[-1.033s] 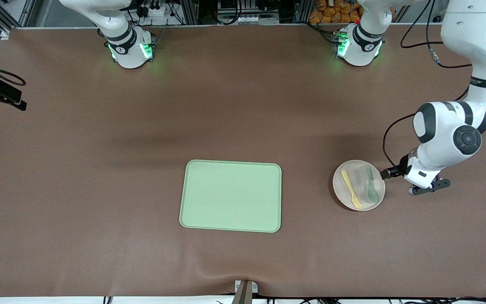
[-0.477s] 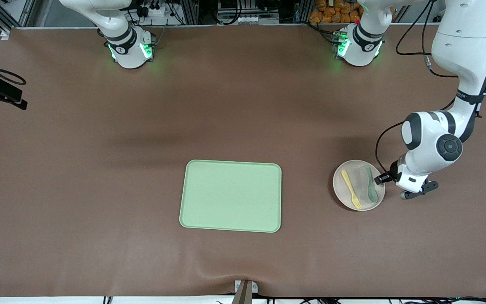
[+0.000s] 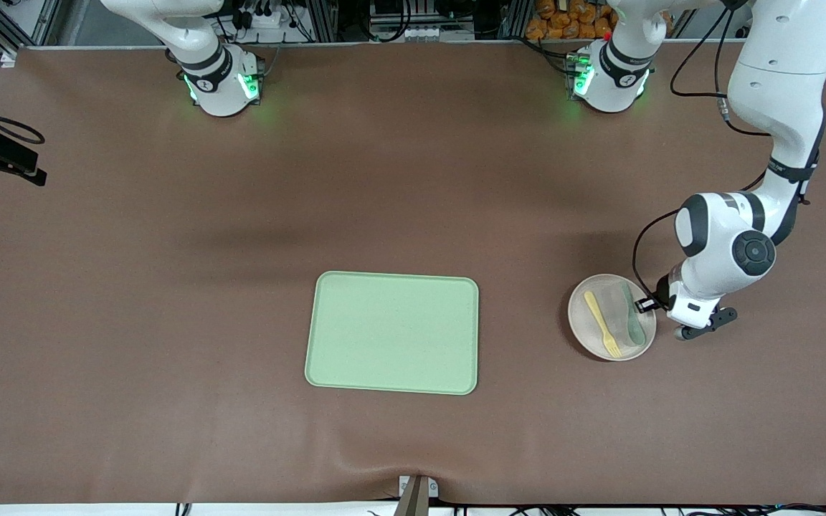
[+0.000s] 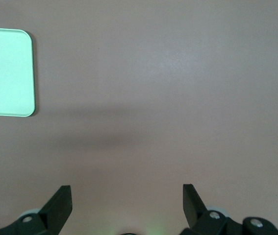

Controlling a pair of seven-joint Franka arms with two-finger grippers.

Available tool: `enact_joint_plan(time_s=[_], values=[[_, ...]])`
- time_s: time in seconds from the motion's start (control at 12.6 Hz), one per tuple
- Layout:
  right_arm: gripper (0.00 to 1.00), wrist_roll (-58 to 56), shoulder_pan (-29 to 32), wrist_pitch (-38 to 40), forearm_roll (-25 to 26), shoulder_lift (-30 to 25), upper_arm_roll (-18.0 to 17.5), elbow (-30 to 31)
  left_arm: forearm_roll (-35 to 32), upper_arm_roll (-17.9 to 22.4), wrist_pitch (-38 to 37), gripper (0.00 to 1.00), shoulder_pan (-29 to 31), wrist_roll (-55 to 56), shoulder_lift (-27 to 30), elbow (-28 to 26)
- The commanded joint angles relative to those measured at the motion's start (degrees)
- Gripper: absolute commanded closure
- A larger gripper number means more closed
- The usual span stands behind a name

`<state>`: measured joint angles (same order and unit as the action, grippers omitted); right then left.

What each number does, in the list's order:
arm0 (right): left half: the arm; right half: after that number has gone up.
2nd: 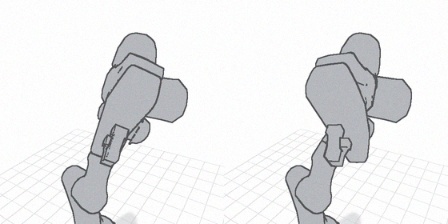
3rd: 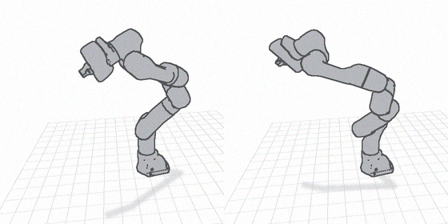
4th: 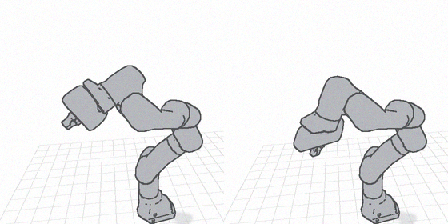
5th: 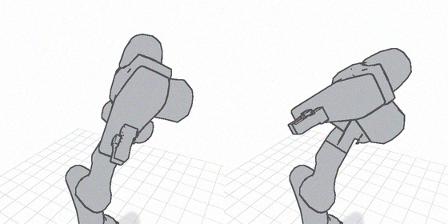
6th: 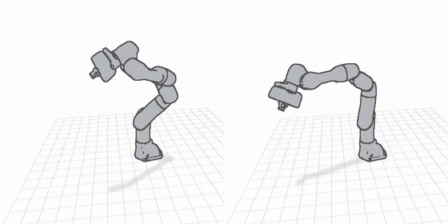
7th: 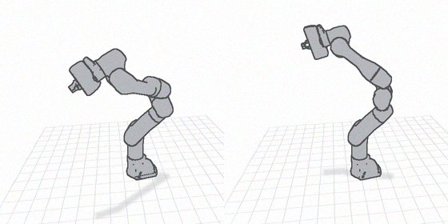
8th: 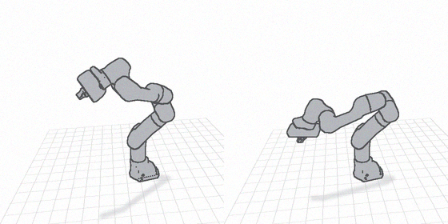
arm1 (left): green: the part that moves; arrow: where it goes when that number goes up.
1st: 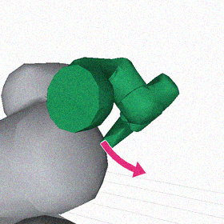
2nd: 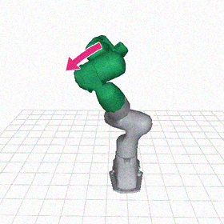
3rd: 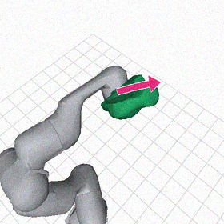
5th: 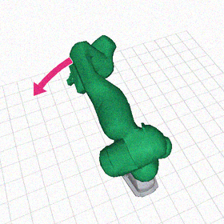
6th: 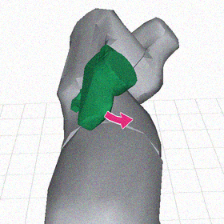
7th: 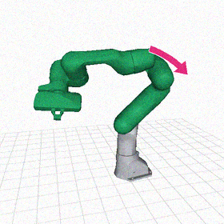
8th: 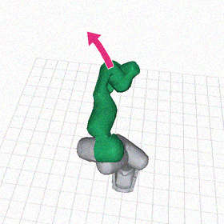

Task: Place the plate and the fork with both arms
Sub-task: 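Close the left gripper on the white plate rim, then slide the white plate with the left gripper onto the green tray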

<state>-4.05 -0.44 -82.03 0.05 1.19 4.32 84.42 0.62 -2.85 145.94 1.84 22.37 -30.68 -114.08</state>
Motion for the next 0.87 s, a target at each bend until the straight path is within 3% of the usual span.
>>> enact_joint_plan(time_s=[0.0,0.4,0.64,0.79], values=[[0.00,-0.8,1.1,1.0,0.3,0.5,-0.8,-1.4,-0.4,0.0,0.7,1.00,-1.5,2.4,-0.6,-0.1],[0.00,-0.8,1.1,1.9,0.4,0.4,-0.8,-1.3,-0.4,-1.5,-0.6,1.00,-6.7,10.4,2.5,2.3],[0.00,-0.7,1.1,2.0,0.3,0.4,-0.8,-1.3,-0.2,-4.3,-11.4,1.00,-8.4,15.7,2.5,12.3],[0.00,-0.7,1.1,2.2,0.3,0.3,-0.8,-1.3,-0.2,-5.6,-14.4,1.00,-10.3,20.0,1.8,17.1]])
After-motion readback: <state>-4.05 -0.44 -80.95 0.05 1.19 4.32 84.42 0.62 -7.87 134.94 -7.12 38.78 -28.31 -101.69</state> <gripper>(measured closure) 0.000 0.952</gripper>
